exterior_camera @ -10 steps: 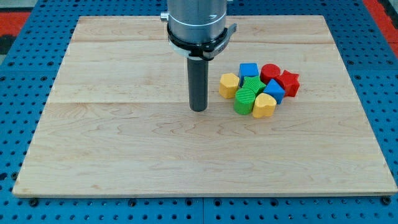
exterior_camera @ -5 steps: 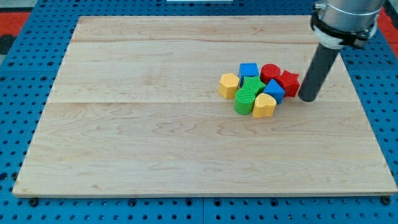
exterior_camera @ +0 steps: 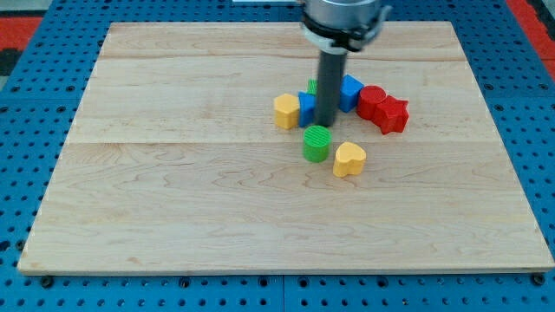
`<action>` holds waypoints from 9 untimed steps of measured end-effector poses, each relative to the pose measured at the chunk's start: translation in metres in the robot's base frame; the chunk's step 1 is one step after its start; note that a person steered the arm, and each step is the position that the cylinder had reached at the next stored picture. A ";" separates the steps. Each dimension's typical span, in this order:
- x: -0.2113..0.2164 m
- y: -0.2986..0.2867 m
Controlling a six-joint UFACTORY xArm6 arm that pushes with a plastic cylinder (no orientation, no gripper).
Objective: Move the yellow hexagon diagonal to the blue triangle
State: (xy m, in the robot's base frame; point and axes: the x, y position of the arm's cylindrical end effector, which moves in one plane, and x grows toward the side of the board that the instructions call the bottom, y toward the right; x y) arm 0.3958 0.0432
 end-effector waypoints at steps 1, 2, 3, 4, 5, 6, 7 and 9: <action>-0.035 -0.048; 0.002 -0.085; 0.025 -0.066; 0.041 -0.121; -0.002 -0.197; -0.039 -0.246; -0.015 -0.251; -0.073 -0.273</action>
State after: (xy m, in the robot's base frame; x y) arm 0.3232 -0.2295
